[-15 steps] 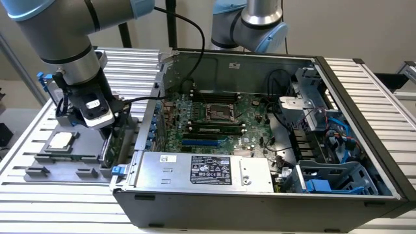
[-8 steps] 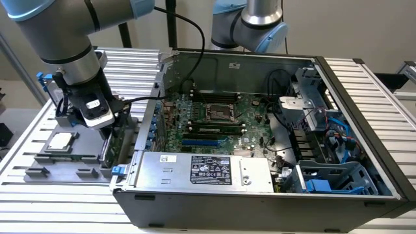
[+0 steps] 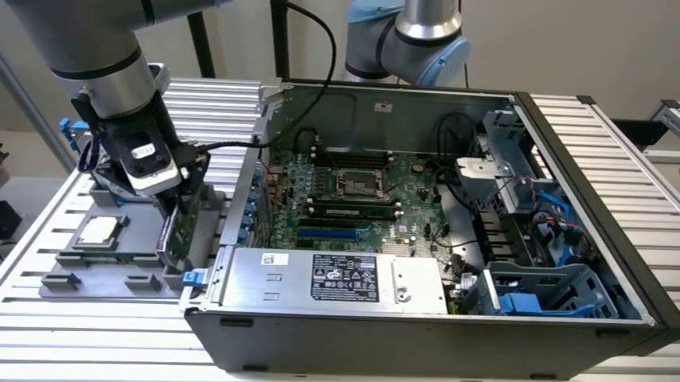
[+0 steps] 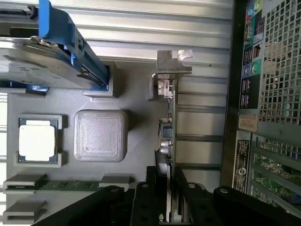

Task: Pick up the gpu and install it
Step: 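Pick up the gpu and move the gpu toward the slot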

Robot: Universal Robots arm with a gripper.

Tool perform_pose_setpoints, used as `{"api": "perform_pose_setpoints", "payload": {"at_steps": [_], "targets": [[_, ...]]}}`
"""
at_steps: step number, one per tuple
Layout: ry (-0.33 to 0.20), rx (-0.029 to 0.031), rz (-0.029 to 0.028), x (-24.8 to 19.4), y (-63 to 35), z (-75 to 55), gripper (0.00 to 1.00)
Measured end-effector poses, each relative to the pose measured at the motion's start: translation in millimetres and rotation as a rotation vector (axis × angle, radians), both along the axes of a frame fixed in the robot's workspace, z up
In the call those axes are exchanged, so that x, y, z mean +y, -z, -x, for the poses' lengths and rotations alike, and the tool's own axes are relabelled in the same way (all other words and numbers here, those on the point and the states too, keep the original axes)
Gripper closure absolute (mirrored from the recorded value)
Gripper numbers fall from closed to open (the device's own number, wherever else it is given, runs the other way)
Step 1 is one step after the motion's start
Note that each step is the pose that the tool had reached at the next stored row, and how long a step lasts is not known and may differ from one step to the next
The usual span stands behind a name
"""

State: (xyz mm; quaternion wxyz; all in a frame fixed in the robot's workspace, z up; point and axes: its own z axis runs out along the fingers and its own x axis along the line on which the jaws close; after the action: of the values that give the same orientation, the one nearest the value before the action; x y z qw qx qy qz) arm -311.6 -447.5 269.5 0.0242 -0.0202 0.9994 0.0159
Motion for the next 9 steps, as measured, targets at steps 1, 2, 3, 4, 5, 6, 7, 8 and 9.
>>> {"api": "perform_pose_setpoints", "payload": {"at_steps": [1, 2, 3, 4, 5, 6, 7, 8, 9], "targets": [[0.000, 0.0003, -0.0001, 0.0, -4.6, 0.0, 1.00], [0.000, 0.0007, 0.0000, 0.0, -9.3, -0.1, 1.00], [0.000, 0.0008, -0.0001, 0.0, -13.7, -0.2, 1.00], [0.000, 0.0009, -0.0002, -0.1, -18.2, -0.4, 1.00], [0.000, 0.0011, 0.0000, -0.2, -22.7, -0.6, 1.00], [0.000, 0.0011, -0.0001, -0.3, -27.2, -0.9, 1.00], [0.000, 0.0012, -0.0001, -0.4, -31.7, -1.1, 1.00], [0.000, 0.0014, 0.0000, -0.6, -36.3, -1.4, 1.00], [0.000, 0.0013, -0.0001, -0.8, -40.7, -1.7, 1.00]]}}
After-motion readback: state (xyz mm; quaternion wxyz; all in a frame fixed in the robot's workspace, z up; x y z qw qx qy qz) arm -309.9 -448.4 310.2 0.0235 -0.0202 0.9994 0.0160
